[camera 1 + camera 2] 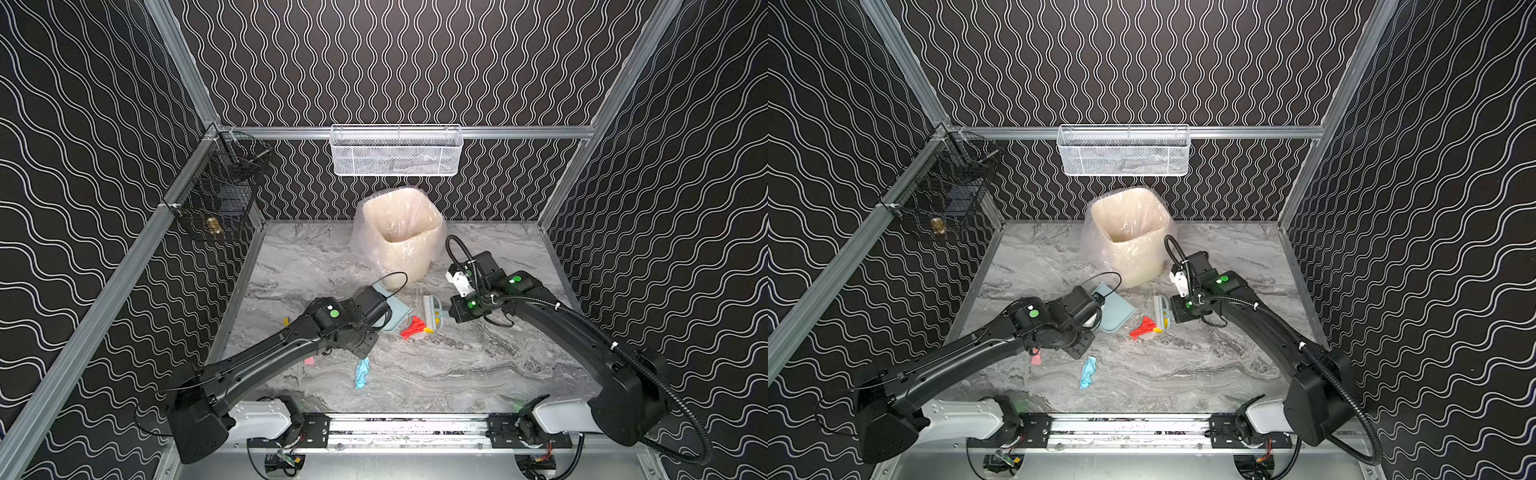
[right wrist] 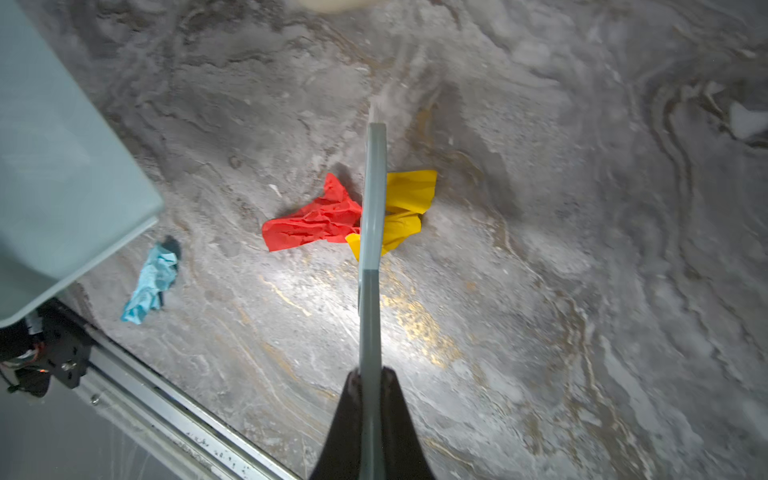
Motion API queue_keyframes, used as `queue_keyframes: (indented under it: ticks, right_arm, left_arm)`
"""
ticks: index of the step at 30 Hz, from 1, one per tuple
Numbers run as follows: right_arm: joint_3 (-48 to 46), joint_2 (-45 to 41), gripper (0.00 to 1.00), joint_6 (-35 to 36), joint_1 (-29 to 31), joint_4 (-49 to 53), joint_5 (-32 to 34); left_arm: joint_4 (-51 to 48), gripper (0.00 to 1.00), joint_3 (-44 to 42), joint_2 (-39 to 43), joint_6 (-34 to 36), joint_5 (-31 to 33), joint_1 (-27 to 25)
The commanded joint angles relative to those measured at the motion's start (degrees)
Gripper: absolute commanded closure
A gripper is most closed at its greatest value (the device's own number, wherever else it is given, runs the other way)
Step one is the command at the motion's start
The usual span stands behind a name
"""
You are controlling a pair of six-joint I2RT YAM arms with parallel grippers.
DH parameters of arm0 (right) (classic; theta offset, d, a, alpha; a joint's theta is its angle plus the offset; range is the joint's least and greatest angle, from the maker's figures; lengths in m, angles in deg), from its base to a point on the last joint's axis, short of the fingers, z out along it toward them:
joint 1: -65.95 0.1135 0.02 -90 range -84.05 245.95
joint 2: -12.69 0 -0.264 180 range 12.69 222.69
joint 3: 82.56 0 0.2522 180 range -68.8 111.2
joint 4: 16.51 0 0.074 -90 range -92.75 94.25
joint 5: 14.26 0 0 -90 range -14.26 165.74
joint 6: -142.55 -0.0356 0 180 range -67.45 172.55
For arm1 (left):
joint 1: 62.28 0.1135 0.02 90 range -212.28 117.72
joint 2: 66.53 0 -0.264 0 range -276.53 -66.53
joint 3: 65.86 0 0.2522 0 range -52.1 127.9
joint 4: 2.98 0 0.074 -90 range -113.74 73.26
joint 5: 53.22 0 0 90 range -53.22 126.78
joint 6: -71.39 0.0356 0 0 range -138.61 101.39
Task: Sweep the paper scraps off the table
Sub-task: 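Lower the empty dustpan beside the red and yellow scraps while moving the brush toward them, then bring the brush behind the red and yellow scraps toward the dustpan with the right gripper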
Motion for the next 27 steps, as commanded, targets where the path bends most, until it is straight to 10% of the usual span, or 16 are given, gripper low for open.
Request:
queue_keyframes:
  ticks: [1,27]
  right_arm:
    - [-0.09,-1.44,1.00,1.19,-0.82,4.06,3.96]
    - [6.84,2.80,1.00,4.55,-1.95,12.65,23.87]
  left_arm:
    - [2.98,1.00,-1.14,-1.36,-1.90,-3.33,-0.97]
    - [8.65,1.00,-7.03,-12.29,-4.32,-14.44,-8.33]
